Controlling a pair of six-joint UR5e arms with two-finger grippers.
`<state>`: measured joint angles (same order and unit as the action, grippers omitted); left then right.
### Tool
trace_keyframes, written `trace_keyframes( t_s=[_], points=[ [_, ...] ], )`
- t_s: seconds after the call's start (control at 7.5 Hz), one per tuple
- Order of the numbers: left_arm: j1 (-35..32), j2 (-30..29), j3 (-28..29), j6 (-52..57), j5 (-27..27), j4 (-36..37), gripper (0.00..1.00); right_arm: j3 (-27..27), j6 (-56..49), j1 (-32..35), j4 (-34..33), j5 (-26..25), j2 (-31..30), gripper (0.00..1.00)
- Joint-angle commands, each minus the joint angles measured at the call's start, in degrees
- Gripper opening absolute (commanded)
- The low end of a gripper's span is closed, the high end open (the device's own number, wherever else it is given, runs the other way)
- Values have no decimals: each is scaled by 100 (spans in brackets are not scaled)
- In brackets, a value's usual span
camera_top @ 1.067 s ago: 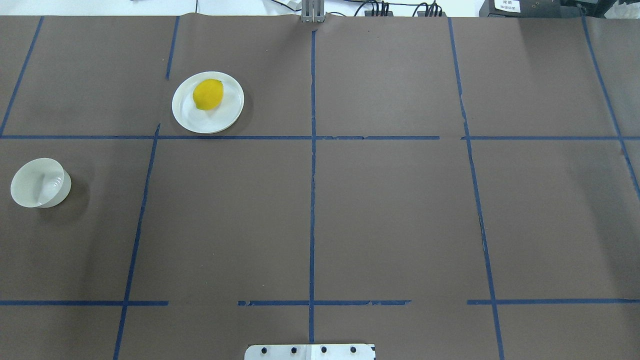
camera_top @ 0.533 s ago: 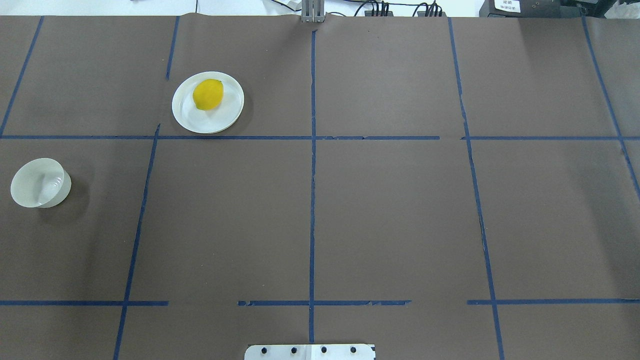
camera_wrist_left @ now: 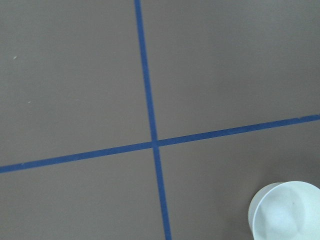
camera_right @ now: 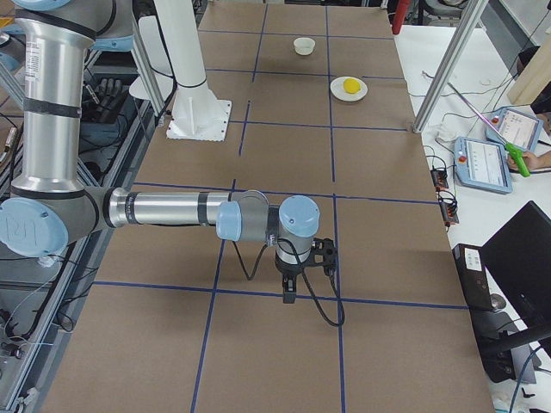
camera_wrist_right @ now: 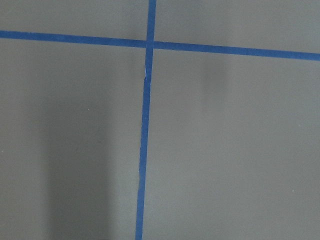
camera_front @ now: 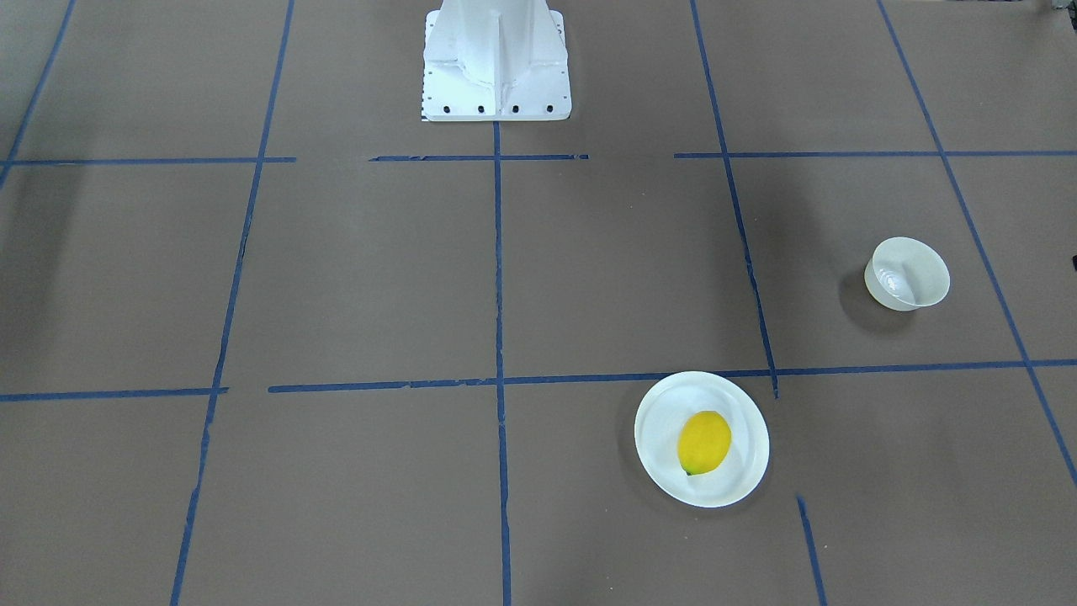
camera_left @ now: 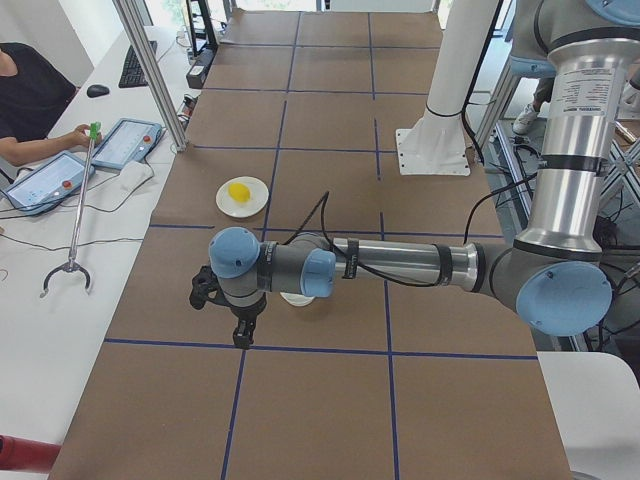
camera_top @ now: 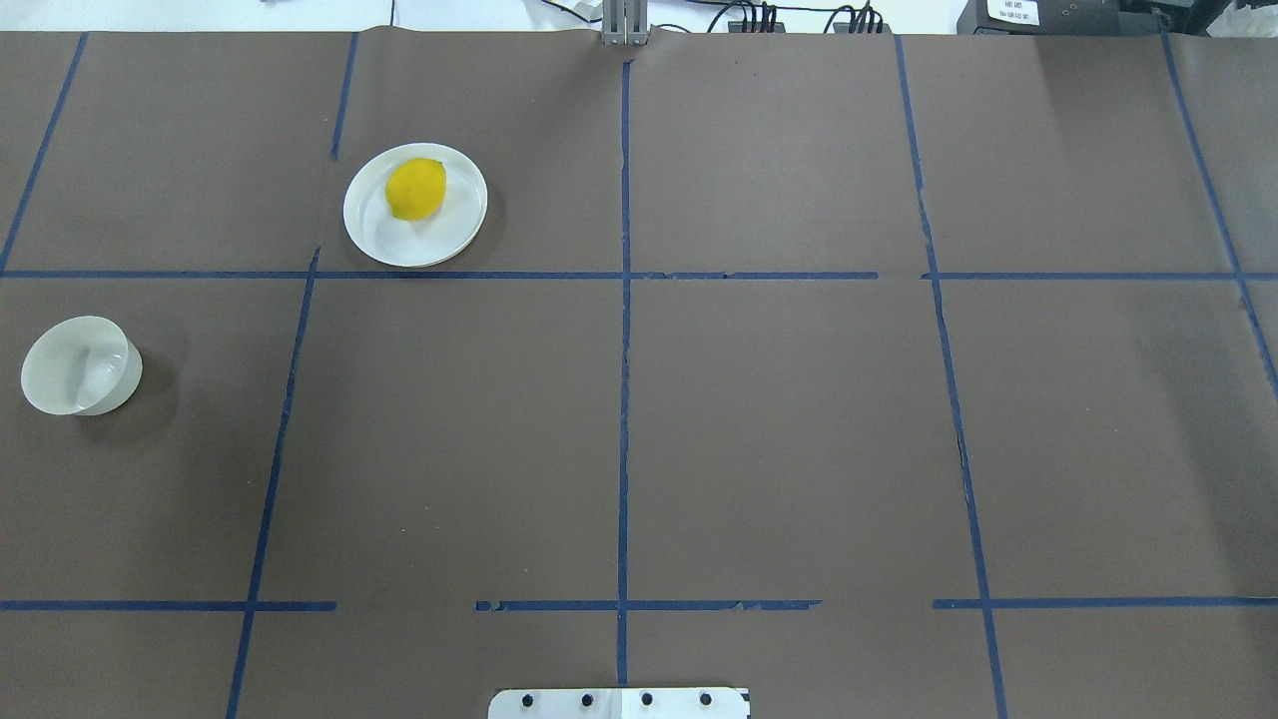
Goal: Move lemon from plate to bowl
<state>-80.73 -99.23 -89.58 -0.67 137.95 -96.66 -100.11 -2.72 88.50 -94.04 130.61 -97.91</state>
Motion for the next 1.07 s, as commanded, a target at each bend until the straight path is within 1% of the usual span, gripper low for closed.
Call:
trace_keyframes(
  t_s=[0.0, 0.13, 0.27, 0.4, 0.53, 0.67, 0.8, 0.93],
  points=[
    [1020, -587, -103, -1306, -189, -133, 100, 0, 0, 0, 0, 0, 0, 100],
    [1302, -841, -104, -2227, -190, -439, 100, 0, 0, 0, 0, 0, 0, 100],
    [1705, -1209, -34, -3002, -381, -502, 100, 0, 0, 0, 0, 0, 0, 100],
    [2014, -1647, 167, -3566, -740, -477, 100, 0, 0, 0, 0, 0, 0, 100],
    [2113, -2165, 578, -3816, -857, -477, 100, 0, 0, 0, 0, 9, 0, 100],
    [2131, -2562, 991, -3879, -867, -520, 100, 0, 0, 0, 0, 0, 0, 100],
    [2314, -3070, 1517, -4167, -884, -529, 100, 0, 0, 0, 0, 0, 0, 100],
    [2351, -3476, 2027, -4239, -1015, -643, 100, 0, 0, 0, 0, 9, 0, 100]
  ],
)
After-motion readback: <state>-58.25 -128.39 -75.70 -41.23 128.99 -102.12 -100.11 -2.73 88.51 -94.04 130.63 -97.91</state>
